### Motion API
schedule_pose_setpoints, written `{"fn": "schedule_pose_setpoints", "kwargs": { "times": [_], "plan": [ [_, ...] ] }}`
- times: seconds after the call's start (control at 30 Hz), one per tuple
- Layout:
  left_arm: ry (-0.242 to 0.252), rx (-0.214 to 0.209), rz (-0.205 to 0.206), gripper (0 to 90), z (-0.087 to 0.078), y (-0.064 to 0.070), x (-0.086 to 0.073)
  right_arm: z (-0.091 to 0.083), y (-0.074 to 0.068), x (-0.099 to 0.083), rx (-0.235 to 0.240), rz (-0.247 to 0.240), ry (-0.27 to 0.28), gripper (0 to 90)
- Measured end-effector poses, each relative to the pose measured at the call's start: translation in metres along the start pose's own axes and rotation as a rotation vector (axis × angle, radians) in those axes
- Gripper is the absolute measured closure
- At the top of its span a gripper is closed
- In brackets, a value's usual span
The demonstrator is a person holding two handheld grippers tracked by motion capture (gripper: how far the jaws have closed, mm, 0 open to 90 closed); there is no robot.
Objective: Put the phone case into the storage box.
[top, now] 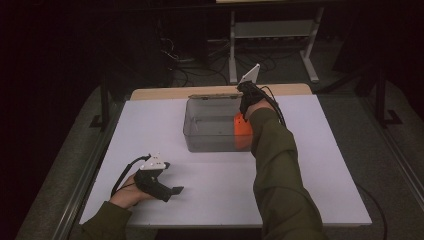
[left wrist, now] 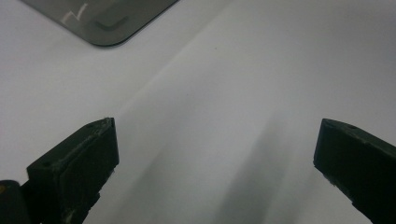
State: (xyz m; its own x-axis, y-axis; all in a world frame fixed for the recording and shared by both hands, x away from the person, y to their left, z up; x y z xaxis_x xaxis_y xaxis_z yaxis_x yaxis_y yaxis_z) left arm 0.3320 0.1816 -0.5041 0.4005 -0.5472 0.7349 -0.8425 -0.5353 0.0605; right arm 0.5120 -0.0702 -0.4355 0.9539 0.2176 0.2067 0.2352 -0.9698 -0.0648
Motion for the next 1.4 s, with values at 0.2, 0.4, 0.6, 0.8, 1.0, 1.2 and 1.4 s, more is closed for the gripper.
{"fn": "schedule_pose_setpoints", "kwargs": {
  "times": [0.2,0.4,0.6,0.8,1.0,1.2,1.4],
  "plan": [
    [-0.001,-0.001,0.000,0.0,0.000,0.000,0.000,-0.004,0.000,0.000,0.002,-0.005,0.006,76.7],
    [-0.003,-0.003,-0.003,0.0,0.000,0.000,0.000,-0.010,0.000,0.001,0.004,-0.013,0.016,75.5],
    [-0.005,-0.004,0.002,0.0,0.000,0.000,-0.001,-0.017,-0.001,0.002,0.004,-0.024,0.027,73.4],
    [-0.006,-0.005,0.002,0.0,0.000,0.000,-0.001,-0.023,-0.002,0.002,0.002,-0.037,0.035,65.3],
    [-0.006,-0.005,0.001,0.0,0.000,0.001,-0.001,-0.026,-0.001,0.003,-0.006,-0.049,0.047,57.5],
    [-0.008,-0.005,0.001,0.0,0.000,0.001,-0.001,-0.029,0.002,0.002,-0.013,-0.050,0.057,50.9],
    [-0.007,-0.005,0.000,0.0,-0.001,0.000,-0.001,-0.031,0.004,0.003,-0.019,-0.061,0.076,40.6]
  ]
}}
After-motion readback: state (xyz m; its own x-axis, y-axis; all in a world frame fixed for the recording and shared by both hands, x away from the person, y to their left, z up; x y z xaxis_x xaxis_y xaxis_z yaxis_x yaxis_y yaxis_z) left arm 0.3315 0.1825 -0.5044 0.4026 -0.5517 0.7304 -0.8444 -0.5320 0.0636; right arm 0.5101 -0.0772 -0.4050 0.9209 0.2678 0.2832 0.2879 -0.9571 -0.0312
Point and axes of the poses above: each handheld gripper's, and its own axes: z roughly forward along the jaws, x roughly out of its top, y roughly to its right, the point moved 10 cm from there along z, roughly forward along the jaws, and after that the axes turned 1 degree about y, right-handed, at the moved point
